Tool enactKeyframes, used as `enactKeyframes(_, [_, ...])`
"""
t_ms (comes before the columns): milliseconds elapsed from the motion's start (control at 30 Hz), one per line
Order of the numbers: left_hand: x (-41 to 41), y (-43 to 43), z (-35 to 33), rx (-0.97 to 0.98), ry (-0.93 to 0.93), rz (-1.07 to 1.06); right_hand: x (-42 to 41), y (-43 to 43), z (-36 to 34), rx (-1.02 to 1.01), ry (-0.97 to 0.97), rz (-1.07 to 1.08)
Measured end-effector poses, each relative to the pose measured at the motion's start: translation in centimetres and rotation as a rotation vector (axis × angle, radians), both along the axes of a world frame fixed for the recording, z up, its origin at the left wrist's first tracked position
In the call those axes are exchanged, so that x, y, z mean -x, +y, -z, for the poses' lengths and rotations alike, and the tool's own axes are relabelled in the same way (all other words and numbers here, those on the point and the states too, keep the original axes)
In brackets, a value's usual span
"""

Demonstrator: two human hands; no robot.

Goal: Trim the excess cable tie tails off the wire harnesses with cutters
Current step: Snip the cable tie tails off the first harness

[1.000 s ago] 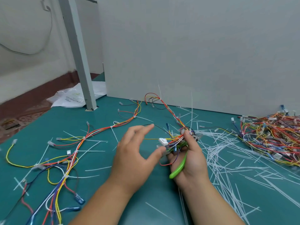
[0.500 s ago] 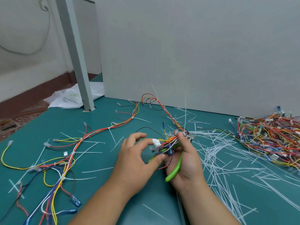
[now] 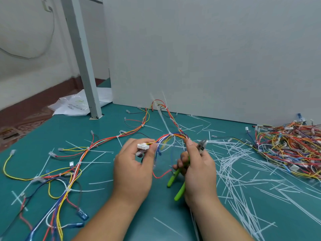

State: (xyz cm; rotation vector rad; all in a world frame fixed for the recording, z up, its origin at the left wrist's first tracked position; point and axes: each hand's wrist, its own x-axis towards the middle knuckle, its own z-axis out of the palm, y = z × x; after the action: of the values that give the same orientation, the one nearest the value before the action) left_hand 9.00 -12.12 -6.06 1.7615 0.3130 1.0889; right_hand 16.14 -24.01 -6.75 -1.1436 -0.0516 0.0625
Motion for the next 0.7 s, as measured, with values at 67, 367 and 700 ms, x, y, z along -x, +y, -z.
enactKeyframes(67, [0.1,0.3,0.0,0.005,-0.001,-0.029,0.0,-0.4,-0.3,0.073,-0.072,0.072])
enactKeyframes(367, [0.4,0.3,-0.3,-0.577,0.101,0.094,0.5,-1.1,-1.2,0.415,-0.295,-0.057])
enactKeyframes(700, [0.9,0.6,-0.6,-0.492,-0.144,-0.079,0.2,-1.9,-2.2,0.029,0.025,-0.139])
